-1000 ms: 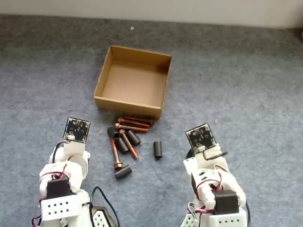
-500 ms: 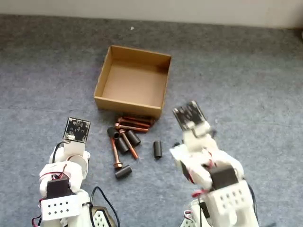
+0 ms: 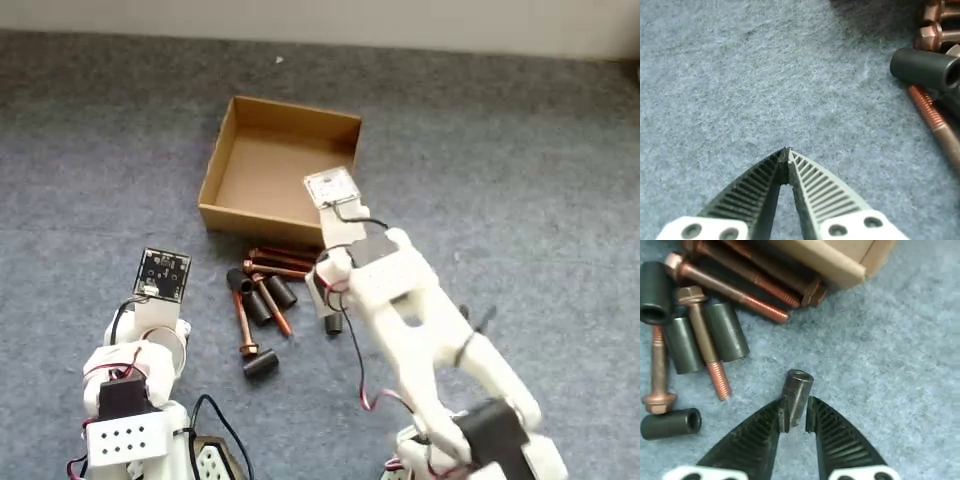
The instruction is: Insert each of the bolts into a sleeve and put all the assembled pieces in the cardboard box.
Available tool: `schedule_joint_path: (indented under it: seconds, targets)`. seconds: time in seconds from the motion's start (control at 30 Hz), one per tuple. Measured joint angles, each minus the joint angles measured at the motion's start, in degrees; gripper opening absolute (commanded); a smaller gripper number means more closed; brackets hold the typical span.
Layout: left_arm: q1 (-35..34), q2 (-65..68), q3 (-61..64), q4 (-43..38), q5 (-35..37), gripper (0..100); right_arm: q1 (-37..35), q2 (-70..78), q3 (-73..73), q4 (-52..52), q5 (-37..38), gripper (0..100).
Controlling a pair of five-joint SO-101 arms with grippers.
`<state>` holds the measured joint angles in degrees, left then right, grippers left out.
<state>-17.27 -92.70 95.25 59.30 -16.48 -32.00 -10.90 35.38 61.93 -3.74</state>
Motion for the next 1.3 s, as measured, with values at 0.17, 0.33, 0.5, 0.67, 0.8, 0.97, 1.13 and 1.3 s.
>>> schedule_joint_path:
  seconds: [0.17,0.33,0.5,0.67,0.8,0.97,1.13,1.3]
  targets:
    - [0.0,0.0,0.0,0.0,0.0,3,-1.2,4.6,-0.7,-0.4,-2.2,6.3]
    - [0.0,0.0,0.0,0.0,0.0,3,-3.4,4.9,-0.8,-0.9,-2.5,6.3]
    - [0.0,0.0,0.0,0.0,0.0,3,-3.5,5.0,-0.7,-3.9,-2.5,6.3]
    - [0.0,0.0,0.0,0.0,0.0,3,-2.9,4.9,0.2,-4.4,-2.5,6.7]
    - [0.0,0.0,0.0,0.0,0.0,3,-1.1,4.9,0.2,-4.3,-2.5,6.7]
    - [0.0,0.0,0.0,0.0,0.0,3,-0.8,4.9,0.2,-4.3,-2.5,12.6]
    - [0.0,0.0,0.0,0.0,0.0,3,-0.8,4.9,0.3,-2.0,-2.5,16.6]
    - [0.0,0.0,0.0,0.0,0.0,3,-0.8,4.9,0.3,-1.7,-2.5,16.6]
